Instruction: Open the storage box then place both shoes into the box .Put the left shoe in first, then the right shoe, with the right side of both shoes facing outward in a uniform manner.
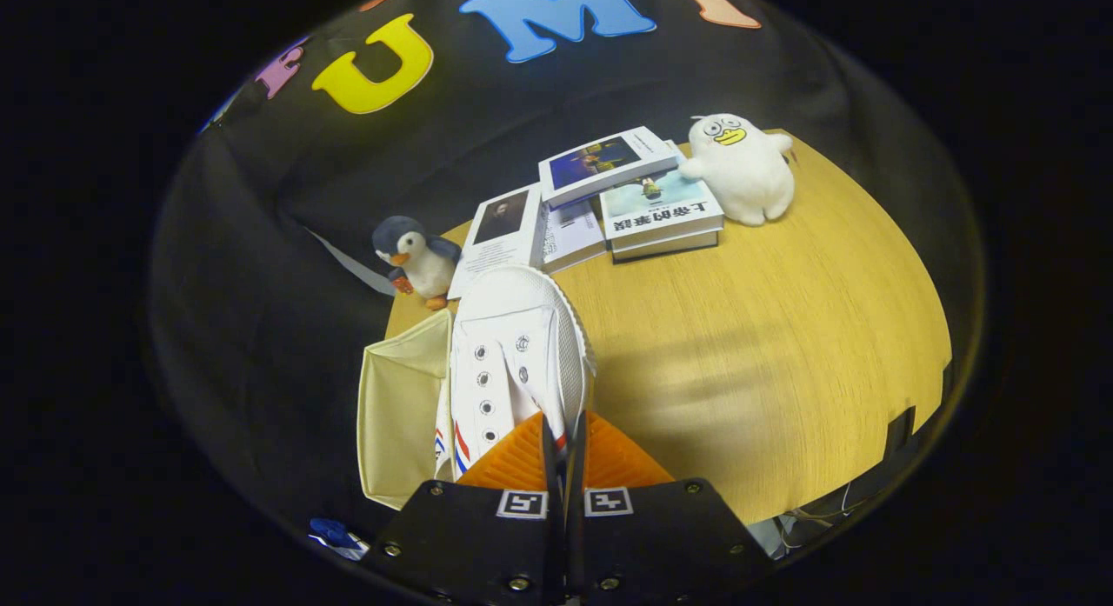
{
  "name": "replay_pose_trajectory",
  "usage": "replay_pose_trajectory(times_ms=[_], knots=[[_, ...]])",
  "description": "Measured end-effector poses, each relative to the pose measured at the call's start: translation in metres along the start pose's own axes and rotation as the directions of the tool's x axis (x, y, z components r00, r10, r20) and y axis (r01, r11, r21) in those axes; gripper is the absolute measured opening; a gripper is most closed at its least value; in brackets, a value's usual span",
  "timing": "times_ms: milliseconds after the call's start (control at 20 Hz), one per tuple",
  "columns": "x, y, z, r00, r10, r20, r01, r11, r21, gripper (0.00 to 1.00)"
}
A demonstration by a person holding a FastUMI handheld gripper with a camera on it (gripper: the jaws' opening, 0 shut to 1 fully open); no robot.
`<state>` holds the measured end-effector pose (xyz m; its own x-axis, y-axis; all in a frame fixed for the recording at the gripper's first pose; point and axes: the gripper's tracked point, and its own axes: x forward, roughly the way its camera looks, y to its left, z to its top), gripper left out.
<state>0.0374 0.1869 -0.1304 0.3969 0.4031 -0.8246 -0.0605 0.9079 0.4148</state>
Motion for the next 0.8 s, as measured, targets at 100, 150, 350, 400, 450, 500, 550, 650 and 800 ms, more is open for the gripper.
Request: replay_pose_trajectory(times_ms=[100, 150, 350, 400, 450, 500, 550, 650, 800], knots=[[0.003, 0.023, 0.0, 1.0, 0.024, -0.002, -0.024, 0.999, -0.021, 0.01], [0.005, 0.034, 0.0, 0.999, 0.036, -0.004, -0.036, 0.999, -0.03, 0.01], [0.018, 0.076, -0.005, 0.997, 0.081, -0.017, -0.082, 0.995, -0.052, 0.02], [0.022, 0.084, -0.008, 0.996, 0.087, -0.024, -0.089, 0.994, -0.059, 0.01], [0.026, 0.092, -0.011, 0.996, 0.089, -0.03, -0.091, 0.994, -0.066, 0.01], [0.031, 0.097, -0.014, 0.996, 0.087, -0.036, -0.089, 0.993, -0.073, 0.01], [0.035, 0.101, -0.017, 0.996, 0.083, -0.043, -0.086, 0.993, -0.08, 0.01], [0.044, 0.109, -0.025, 0.996, 0.07, -0.056, -0.075, 0.992, -0.099, 0.01], [0.054, 0.119, -0.036, 0.995, 0.069, -0.078, -0.079, 0.989, -0.124, 0.01]])
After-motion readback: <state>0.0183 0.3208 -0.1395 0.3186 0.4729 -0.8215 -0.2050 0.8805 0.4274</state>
